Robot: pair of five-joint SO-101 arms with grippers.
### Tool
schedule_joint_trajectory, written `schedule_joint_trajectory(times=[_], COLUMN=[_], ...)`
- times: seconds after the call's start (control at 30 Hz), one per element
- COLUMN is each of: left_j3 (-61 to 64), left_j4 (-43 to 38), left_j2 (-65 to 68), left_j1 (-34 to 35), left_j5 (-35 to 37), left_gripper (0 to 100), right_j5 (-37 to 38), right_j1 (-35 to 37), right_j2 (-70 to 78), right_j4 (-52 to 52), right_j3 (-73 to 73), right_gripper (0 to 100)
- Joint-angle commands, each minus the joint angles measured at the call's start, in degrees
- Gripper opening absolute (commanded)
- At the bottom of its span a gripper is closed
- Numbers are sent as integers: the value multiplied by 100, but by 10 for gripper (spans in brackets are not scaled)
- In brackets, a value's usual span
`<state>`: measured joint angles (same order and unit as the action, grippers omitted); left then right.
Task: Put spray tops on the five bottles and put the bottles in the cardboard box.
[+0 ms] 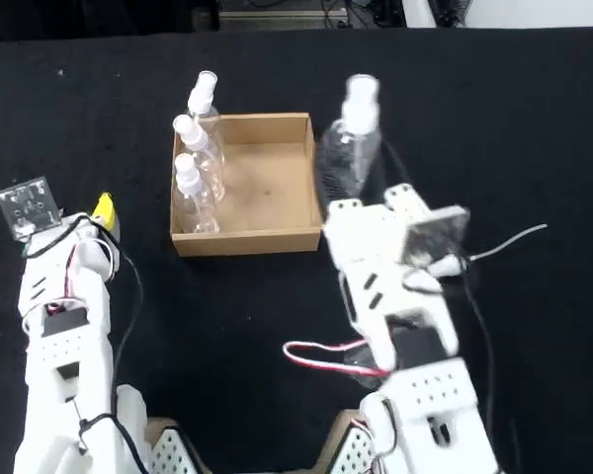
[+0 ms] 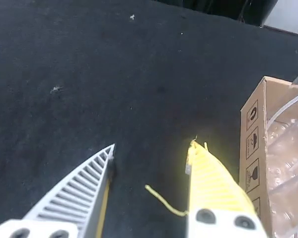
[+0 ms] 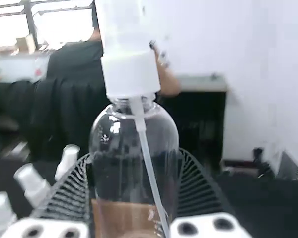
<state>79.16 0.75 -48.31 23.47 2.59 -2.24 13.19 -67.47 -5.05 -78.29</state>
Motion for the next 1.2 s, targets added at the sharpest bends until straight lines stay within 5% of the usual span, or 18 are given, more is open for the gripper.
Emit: schedule_joint_trajectory(times=[0.0, 0.5, 1.17], left_j3=[48, 251, 251], left_j4=[-299, -308, -308], left_j2=[-26, -9, -9], left_j1=[40, -40, -40], left_j5=[-18, -9, -9], left_gripper=[202, 202, 202], right_j5=[18, -26, 0], right_j1=[255, 290, 712], right_j2=[1086, 5455, 8136], right_j4=[-870, -6031, -6444], right_j3=[444, 752, 2237], right_gripper=[12, 11, 11])
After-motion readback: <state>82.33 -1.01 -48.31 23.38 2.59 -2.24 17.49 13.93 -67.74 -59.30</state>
